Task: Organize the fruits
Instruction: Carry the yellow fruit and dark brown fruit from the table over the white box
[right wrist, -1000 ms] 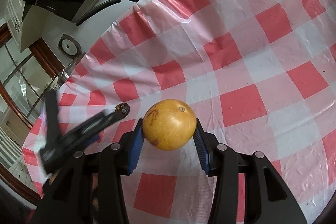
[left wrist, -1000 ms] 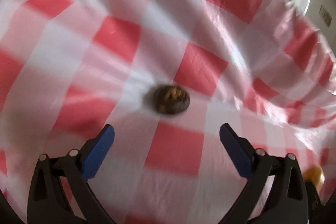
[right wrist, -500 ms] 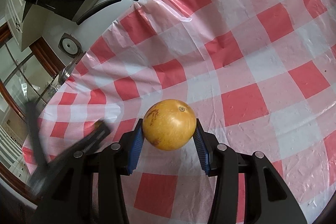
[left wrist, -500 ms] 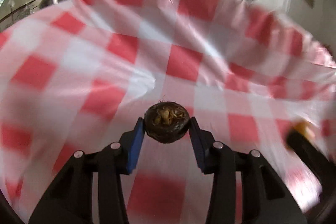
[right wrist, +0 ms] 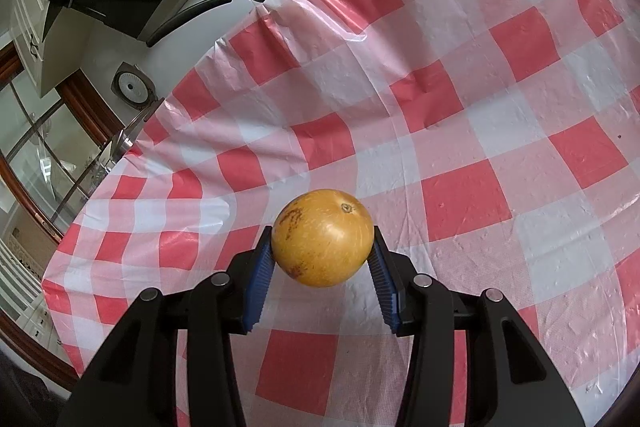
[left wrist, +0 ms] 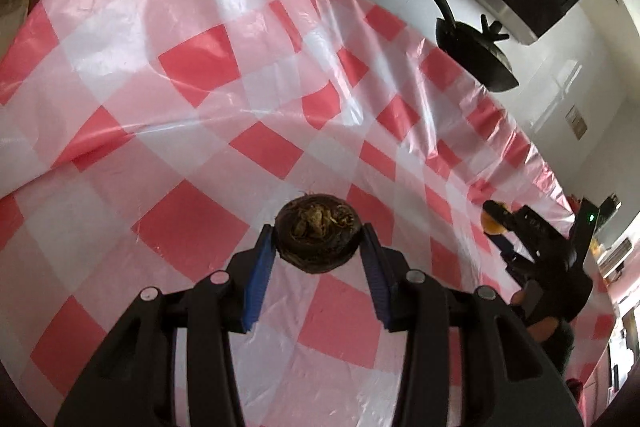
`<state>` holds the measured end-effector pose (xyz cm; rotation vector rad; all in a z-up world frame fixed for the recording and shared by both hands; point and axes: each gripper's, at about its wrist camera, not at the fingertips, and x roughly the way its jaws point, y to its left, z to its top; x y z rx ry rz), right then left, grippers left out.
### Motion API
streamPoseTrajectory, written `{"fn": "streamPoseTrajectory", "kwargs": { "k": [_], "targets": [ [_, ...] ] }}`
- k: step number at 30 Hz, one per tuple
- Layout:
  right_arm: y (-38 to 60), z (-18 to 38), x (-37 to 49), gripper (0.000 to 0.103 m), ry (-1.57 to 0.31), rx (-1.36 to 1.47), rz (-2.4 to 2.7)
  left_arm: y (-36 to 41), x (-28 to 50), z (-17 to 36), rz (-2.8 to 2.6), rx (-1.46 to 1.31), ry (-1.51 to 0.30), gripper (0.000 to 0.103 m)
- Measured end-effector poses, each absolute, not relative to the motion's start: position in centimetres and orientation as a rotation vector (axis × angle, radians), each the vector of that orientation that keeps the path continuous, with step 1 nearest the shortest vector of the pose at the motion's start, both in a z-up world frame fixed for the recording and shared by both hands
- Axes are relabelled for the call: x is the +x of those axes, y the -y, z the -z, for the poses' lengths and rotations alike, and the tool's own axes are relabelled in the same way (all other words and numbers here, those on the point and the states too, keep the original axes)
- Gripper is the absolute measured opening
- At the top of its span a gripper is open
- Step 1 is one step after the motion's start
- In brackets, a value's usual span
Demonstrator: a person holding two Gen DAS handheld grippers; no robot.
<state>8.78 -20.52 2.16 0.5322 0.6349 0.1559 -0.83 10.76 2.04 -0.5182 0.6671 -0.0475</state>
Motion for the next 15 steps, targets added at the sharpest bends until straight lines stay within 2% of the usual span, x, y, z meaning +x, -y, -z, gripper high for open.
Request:
{"fn": "streamPoseTrajectory", "kwargs": {
  "k": [15],
  "targets": [
    [20.50, -2.06, 9.01, 0.046, -0.643, 0.528, -0.161, -10.29, -0.89, -2.12, 0.071, -0.490, -0.664, 0.044]
  ]
}}
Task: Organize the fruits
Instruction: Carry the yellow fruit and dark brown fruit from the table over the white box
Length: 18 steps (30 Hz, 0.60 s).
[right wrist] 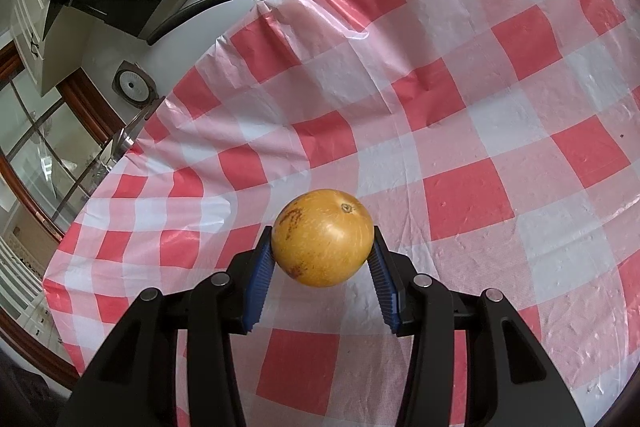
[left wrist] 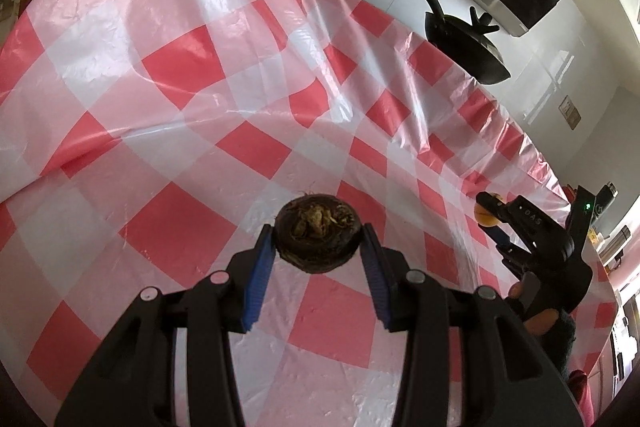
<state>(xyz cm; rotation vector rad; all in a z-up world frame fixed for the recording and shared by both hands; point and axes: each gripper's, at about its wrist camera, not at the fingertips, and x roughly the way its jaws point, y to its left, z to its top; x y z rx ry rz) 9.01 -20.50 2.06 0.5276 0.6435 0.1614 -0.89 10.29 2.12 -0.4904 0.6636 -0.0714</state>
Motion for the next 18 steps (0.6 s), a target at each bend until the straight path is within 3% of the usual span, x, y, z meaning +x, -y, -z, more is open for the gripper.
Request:
{"fn": "streamPoseTrajectory", "kwargs": {
  "k": [8, 18],
  "targets": [
    [19.2, -1.5, 8.8, 0.046, -0.763, 0.501, -0.204, -10.3, -1.0, -2.2, 0.064, -0.496, -0.665, 0.044],
    [13.2, -2.2, -1.9, 0.046, -0.814, 0.396, -0.315, -12.9, -6.1, -2.2, 0.040, -0.622, -0.633, 0.044]
  ]
}}
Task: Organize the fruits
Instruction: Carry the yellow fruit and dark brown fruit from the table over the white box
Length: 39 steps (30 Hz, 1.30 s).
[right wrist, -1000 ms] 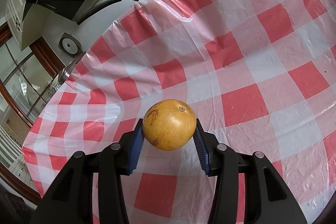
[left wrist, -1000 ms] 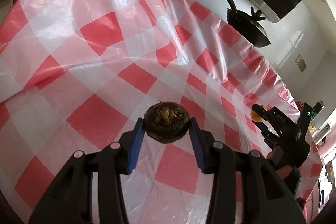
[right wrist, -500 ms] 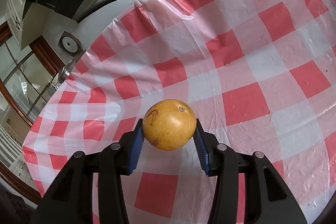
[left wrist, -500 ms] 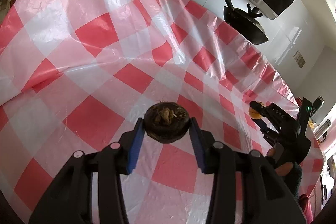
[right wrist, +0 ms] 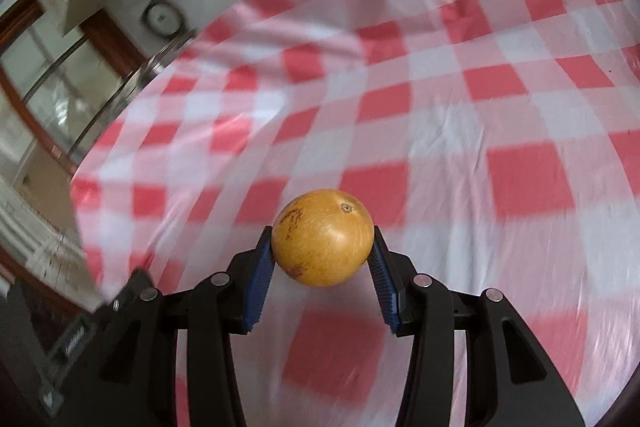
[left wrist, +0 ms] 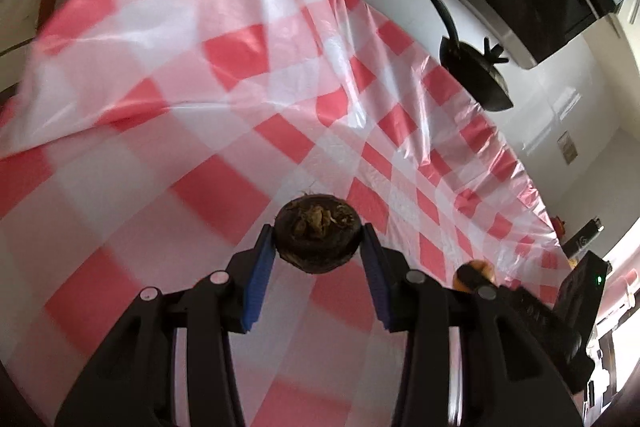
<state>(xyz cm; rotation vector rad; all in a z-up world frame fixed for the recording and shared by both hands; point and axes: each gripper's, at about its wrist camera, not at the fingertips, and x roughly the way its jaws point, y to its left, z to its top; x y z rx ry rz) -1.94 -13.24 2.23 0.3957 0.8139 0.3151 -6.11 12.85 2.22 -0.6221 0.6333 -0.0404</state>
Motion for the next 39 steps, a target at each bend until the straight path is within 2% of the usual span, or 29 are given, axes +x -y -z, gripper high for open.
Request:
{"fn": "streamPoseTrajectory", "kwargs": {
  "k": [8, 17, 32, 39],
  "targets": [
    [7.3, -2.3, -9.4, 0.046, -0.814, 0.266, -0.464, -15.0, -13.7, -3.0, 0.011, -0.561, -0.601, 0.044],
    [1.7, -2.8, -15.2, 0.046, -0.804, 0.109, -0.596, -18.0, -18.7, -3.3, -0.019, -0.515, -0.589, 0.044],
    [-7.2, -2.1, -23.3, 0.046, -0.765, -0.156, -0.862, -25.7, -29.2, -1.9, -0.178, -0.514, -0.586, 0.044],
    [-11.9, 0.5, -28.1, 0.046, -0.771, -0.364, -1.000, -29.1, -33.0, 1.1, -0.284, -0.534, -0.653, 0.044]
  ]
}}
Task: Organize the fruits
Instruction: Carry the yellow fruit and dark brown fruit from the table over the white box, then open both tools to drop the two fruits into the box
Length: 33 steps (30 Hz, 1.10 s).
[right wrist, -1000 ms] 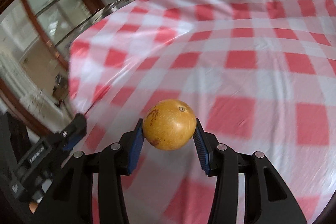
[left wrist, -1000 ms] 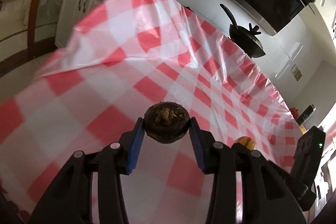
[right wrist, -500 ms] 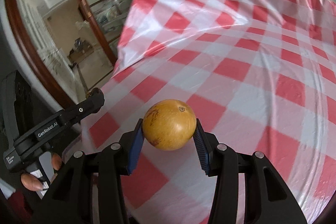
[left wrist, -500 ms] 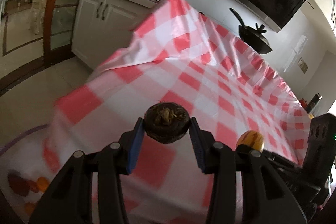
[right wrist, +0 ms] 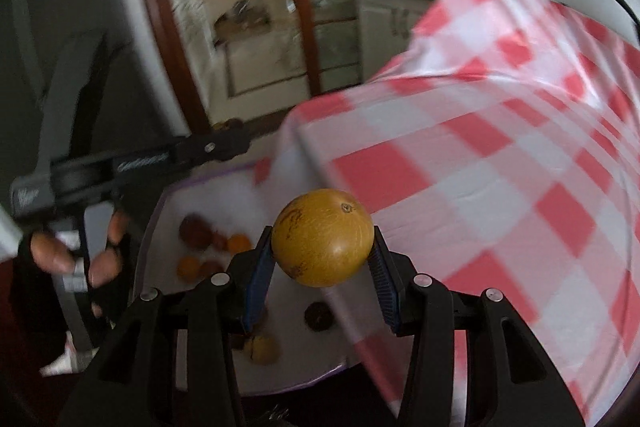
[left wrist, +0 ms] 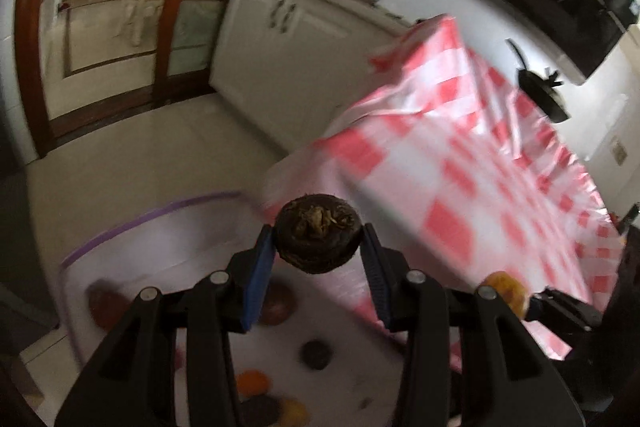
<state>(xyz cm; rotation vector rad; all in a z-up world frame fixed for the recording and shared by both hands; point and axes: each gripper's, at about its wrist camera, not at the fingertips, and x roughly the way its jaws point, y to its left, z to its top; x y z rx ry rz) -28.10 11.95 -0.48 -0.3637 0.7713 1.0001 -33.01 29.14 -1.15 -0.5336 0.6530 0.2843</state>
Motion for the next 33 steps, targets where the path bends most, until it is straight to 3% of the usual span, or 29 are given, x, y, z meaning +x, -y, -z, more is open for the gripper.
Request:
{"fn": "streamPoseTrajectory", "kwargs": {
  "k": [17, 29, 33],
  "targets": [
    [-19.2, 10.5, -33.5, 0.046, -0.914, -0.740, -1.146, -33.2, -37.0, 12.0, -0.587, -0.630, -0.979, 0.044],
    [-21.4, 13.9, -34.9, 0.046, -0.934, -0.858, -1.182, -34.4, -38.6, 13.2, -0.666, -0.696, -1.003, 0.045],
    [-21.2, 13.8, -34.4, 0.048, -0.937, -0.843, -1.162, -33.6, -38.1, 12.9, -0.659, -0.675, -0.979, 0.059]
  ]
}}
